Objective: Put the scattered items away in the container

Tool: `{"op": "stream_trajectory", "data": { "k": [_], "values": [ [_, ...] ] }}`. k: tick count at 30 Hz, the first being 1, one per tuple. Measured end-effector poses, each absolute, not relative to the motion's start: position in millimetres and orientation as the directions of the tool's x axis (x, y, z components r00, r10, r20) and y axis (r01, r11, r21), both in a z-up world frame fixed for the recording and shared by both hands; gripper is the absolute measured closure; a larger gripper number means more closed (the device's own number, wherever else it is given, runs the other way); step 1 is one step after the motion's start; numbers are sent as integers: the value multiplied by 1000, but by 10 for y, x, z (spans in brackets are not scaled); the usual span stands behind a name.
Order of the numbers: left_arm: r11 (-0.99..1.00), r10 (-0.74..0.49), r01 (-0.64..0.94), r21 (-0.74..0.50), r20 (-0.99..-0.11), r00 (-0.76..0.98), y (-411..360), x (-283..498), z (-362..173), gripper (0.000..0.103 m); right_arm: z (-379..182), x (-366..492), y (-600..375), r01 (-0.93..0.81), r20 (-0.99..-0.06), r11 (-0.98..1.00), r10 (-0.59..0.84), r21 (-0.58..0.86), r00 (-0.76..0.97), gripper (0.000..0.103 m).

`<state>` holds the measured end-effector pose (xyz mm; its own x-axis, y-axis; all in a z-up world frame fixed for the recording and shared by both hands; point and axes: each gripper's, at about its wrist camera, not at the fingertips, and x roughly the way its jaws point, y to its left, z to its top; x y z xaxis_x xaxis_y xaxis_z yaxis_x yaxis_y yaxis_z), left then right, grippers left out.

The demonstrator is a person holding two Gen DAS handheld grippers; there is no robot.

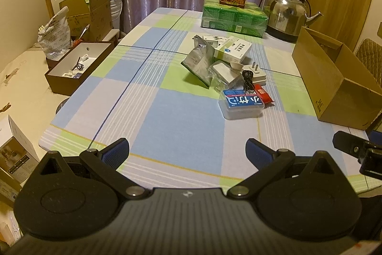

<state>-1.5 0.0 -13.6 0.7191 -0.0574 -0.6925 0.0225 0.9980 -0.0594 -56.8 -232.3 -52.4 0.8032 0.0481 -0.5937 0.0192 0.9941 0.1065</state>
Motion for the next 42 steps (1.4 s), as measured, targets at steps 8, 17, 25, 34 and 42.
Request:
{"op": "stream_trajectory", "data": {
  "k": [8,17,25,34,42],
  "values": [
    [998,-64,29,-62,-694,717,8,-23,-140,1,-552,-568,-2325,23,-602,994,45,105,797,2],
    [997,-69,31,-67,-696,715,27,-33,-173,1,-579,-559,-2325,30,-609,994,38,101,792,2],
    [997,-75,33,-74,-698,712,48,-34,-178,1,-578,-543,-2342,29,-595,995,35,98,803,2],
    [997,-81,44,-70,-695,715,58,-23,-178,1,-542,-508,-2390,-6,-542,998,35,55,840,2],
    [995,-93,84,-46,-701,707,16,139,-183,1,-643,-348,-2445,-21,-573,999,38,36,819,2]
  ]
}}
